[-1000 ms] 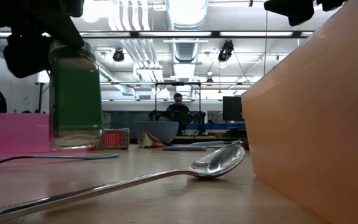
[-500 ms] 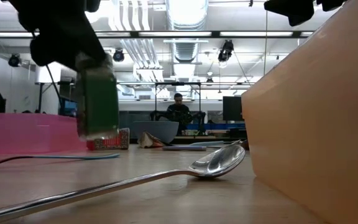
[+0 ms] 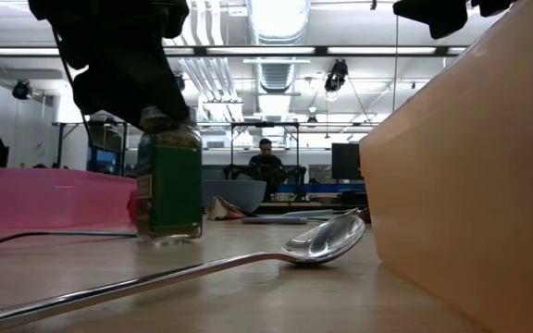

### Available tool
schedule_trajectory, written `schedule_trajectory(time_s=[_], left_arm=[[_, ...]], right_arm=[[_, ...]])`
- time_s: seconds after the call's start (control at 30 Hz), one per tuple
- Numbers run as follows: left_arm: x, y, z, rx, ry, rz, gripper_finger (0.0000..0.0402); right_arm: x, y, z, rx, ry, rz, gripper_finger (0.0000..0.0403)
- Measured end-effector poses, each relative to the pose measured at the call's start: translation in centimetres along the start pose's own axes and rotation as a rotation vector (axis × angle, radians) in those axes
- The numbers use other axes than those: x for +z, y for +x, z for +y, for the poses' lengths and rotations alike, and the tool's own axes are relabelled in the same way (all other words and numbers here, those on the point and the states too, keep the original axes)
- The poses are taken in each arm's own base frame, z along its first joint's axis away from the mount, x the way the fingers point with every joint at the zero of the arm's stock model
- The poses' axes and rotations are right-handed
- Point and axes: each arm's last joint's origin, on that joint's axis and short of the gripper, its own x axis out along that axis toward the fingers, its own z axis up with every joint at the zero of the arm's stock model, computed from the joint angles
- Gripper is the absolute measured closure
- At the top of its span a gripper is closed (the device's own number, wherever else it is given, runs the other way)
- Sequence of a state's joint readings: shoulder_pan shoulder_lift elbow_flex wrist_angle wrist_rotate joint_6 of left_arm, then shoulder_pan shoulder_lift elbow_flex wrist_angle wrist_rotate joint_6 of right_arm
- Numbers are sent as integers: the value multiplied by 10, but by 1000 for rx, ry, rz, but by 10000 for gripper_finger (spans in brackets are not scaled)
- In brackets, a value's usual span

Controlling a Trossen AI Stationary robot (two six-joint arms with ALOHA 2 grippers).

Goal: Pick & Place Food Item
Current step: Put the green seasoning bottle into the green bin

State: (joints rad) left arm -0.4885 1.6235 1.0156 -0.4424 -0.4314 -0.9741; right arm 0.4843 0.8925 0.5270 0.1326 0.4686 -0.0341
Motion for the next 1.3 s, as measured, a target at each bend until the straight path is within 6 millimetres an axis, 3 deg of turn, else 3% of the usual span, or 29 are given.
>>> schedule_trajectory(time_s=[0.2, 0.57, 1.3], left_arm=[[0, 4, -1, 7, -19, -4, 196], [0, 5, -1, 4, -41, -15, 150], [-1, 5, -1, 1, -38, -2, 146]], right_arm=[[0, 0, 0, 0, 0, 0, 126], [0, 0, 0, 0, 0, 1, 126], [0, 0, 0, 0, 0, 1, 126]])
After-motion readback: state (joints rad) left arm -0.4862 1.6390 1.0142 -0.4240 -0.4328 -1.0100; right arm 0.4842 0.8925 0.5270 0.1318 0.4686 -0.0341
